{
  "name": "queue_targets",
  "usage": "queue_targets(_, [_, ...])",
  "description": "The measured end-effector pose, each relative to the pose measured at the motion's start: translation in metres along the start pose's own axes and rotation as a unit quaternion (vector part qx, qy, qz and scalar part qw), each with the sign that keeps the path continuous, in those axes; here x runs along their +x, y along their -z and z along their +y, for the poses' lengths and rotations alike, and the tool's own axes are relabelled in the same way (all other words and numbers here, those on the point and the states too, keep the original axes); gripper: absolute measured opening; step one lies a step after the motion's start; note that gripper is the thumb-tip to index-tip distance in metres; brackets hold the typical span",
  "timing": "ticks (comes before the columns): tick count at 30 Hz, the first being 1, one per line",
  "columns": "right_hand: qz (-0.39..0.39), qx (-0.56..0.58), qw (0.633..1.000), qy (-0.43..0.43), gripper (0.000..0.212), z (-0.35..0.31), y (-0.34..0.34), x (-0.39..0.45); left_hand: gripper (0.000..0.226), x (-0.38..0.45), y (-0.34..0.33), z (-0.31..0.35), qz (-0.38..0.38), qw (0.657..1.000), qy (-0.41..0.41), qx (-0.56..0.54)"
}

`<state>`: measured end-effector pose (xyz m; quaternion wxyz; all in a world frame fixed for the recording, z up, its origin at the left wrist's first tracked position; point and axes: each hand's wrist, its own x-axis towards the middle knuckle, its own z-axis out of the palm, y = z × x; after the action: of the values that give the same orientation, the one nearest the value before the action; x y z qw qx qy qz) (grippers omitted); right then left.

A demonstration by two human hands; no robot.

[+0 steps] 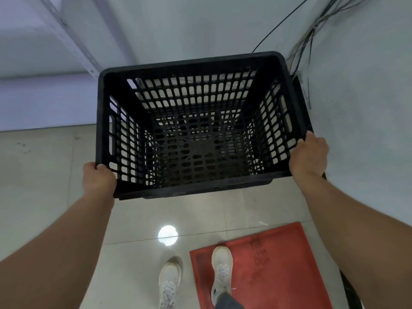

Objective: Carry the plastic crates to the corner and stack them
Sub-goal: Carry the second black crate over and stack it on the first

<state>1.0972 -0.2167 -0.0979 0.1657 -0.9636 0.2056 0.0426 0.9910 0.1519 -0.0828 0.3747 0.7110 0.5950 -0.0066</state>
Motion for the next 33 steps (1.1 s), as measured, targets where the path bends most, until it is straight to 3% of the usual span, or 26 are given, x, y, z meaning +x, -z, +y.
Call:
queue_targets(5, [-0.019,-0.018,1.000,0.002,0.034,0.000,0.002,0.000,0.040,0.003,0.002,-0.001,-0.004,1.000,0.008,0.011])
queue_targets(9, [-0.032,-0.067,0.997,-0.012,0.055,-0.005,0.008,-0.010,0.048,-0.001,0.006,0.005,-0.011,0.999,0.000,0.031])
queue_targets(12, [-0.022,-0.083,0.996,0.010,0.060,-0.011,0.017,-0.029,0.057,-0.016,0.016,0.011,-0.002,0.997,-0.061,0.056])
queue_targets(15, [-0.020,-0.083,0.996,0.034,0.052,-0.012,0.029,-0.051,0.059,-0.035,0.027,0.017,-0.043,0.987,-0.154,0.027])
queue_targets(18, [-0.019,-0.056,0.998,0.027,0.048,-0.011,0.047,-0.077,0.048,-0.063,0.036,0.022,-0.136,0.964,-0.230,0.016])
queue_targets(22, [-0.014,-0.012,1.000,0.000,0.051,-0.005,0.071,-0.122,0.052,-0.095,0.047,0.020,-0.227,0.930,-0.287,0.022])
queue_targets(33, [-0.015,0.070,0.989,-0.130,0.054,0.039,0.091,-0.265,0.059,-0.148,0.085,-0.014,-0.335,0.835,-0.420,0.119])
